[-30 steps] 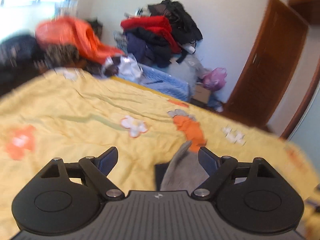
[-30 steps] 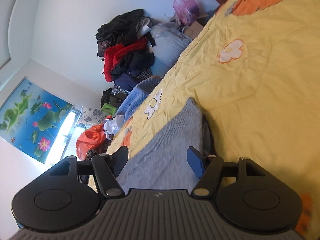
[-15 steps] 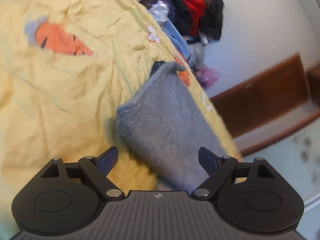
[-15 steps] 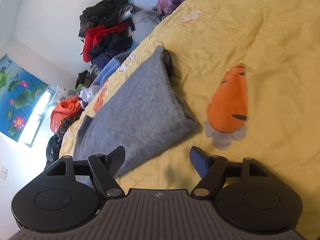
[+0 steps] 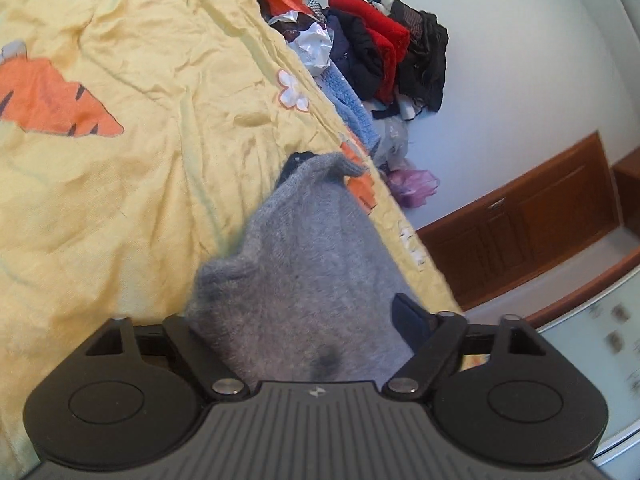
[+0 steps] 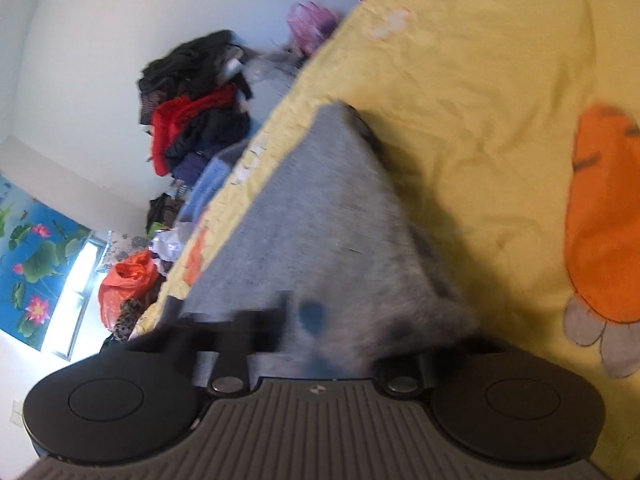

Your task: Fold small clothes

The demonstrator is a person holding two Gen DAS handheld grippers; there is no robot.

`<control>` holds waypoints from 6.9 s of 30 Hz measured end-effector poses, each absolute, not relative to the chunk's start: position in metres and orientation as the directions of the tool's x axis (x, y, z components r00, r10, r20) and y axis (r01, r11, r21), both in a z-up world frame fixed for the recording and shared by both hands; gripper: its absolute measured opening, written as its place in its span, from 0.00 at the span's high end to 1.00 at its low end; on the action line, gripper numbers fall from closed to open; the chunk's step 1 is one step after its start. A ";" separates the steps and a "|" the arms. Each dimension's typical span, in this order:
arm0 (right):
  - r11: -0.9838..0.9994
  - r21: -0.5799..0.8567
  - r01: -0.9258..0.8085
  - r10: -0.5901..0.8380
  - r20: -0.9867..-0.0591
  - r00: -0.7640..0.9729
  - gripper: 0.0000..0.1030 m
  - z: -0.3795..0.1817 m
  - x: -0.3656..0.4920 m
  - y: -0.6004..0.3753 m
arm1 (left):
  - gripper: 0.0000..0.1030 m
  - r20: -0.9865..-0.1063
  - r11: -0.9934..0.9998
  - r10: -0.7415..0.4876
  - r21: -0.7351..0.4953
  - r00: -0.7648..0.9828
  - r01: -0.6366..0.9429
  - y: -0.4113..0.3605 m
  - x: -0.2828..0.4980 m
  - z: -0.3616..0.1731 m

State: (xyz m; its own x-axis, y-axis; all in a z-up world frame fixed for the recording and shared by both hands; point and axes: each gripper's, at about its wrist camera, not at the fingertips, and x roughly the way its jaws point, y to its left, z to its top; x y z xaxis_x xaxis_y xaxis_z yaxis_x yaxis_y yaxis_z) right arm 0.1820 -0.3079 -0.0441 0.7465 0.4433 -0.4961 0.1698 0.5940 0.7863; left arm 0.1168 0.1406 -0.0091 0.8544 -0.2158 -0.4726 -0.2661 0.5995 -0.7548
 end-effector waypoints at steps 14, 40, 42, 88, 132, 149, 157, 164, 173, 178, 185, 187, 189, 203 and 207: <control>0.567 0.813 0.133 0.481 -0.458 0.747 0.87 -0.042 0.177 -0.312 | 0.95 -0.609 0.778 -0.095 -0.539 0.788 -0.322 0.131 0.118 0.005; 0.492 0.867 0.081 0.641 -0.424 0.640 0.88 -0.028 0.031 -0.340 | 0.95 -0.701 0.867 -0.158 -0.435 0.696 -0.242 0.142 -0.026 0.027; 0.498 0.862 0.094 0.644 -0.440 0.626 0.87 -0.034 0.017 -0.342 | 0.95 -0.711 0.882 -0.184 -0.424 0.679 -0.205 0.141 -0.033 0.019; 0.889 0.447 -0.097 0.322 -0.460 0.828 0.38 0.054 0.167 -0.301 | 0.46 -0.517 0.991 0.113 -0.006 0.849 -0.135 0.104 0.128 0.076; 0.941 -0.122 -0.316 0.194 -0.570 0.798 0.00 0.003 0.015 -0.209 | 0.09 -0.523 0.863 -0.135 -0.479 0.842 -0.159 0.116 -0.071 0.030; 0.948 0.018 -0.317 0.263 -0.602 0.754 0.00 -0.003 0.020 -0.222 | 0.10 -0.643 0.727 -0.003 -0.527 0.766 -0.440 0.130 -0.053 0.020; 0.948 0.019 -0.317 0.264 -0.603 0.753 0.00 -0.003 0.020 -0.223 | 0.11 -0.658 0.769 0.019 -0.472 0.753 -0.432 0.124 -0.048 0.020; 0.948 0.003 -0.317 0.253 -0.607 0.753 0.00 -0.003 0.019 -0.220 | 0.57 -0.668 0.795 0.064 -0.415 0.741 -0.443 0.124 -0.046 0.019; 0.948 -0.021 -0.316 0.237 -0.614 0.752 0.00 -0.004 0.020 -0.216 | 0.86 -0.651 0.777 0.023 -0.466 0.759 -0.424 0.142 -0.050 0.010; 0.949 -0.050 -0.313 0.214 -0.625 0.750 0.00 0.000 0.023 -0.210 | 0.87 -0.630 0.824 0.038 -0.420 0.776 -0.381 0.136 -0.053 0.009; 0.890 0.042 -0.455 0.363 -0.669 0.648 0.03 0.049 0.052 -0.163 | 0.88 -0.538 0.969 0.173 -0.058 0.825 -0.241 0.082 -0.061 0.015; 0.855 0.093 -0.511 0.430 -0.677 0.597 0.03 0.066 0.069 -0.138 | 0.88 -0.517 0.980 0.166 -0.007 0.840 -0.199 0.072 -0.062 0.017; 0.813 0.164 -0.559 0.495 -0.700 0.514 0.04 0.077 0.089 -0.107 | 0.88 -0.502 0.985 0.169 0.047 0.848 -0.168 0.063 -0.063 0.017; 0.725 0.396 -0.563 0.557 -0.818 0.142 0.38 0.067 0.167 0.055 | 0.88 -0.491 0.990 0.130 0.015 0.861 -0.141 0.066 -0.068 0.016; 0.725 0.259 -0.638 0.450 -0.879 0.155 0.43 0.058 0.166 0.088 | 0.88 -0.488 0.992 0.110 0.007 0.866 -0.122 0.066 -0.067 0.015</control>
State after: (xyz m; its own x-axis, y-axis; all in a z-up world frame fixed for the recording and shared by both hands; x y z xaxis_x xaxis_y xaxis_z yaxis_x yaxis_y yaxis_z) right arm 0.1657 0.0875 0.0585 0.1547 0.4503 -0.8794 -0.6378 0.7253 0.2592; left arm -0.0674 0.0661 0.0150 0.8660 0.1104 -0.4878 -0.1224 0.9925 0.0073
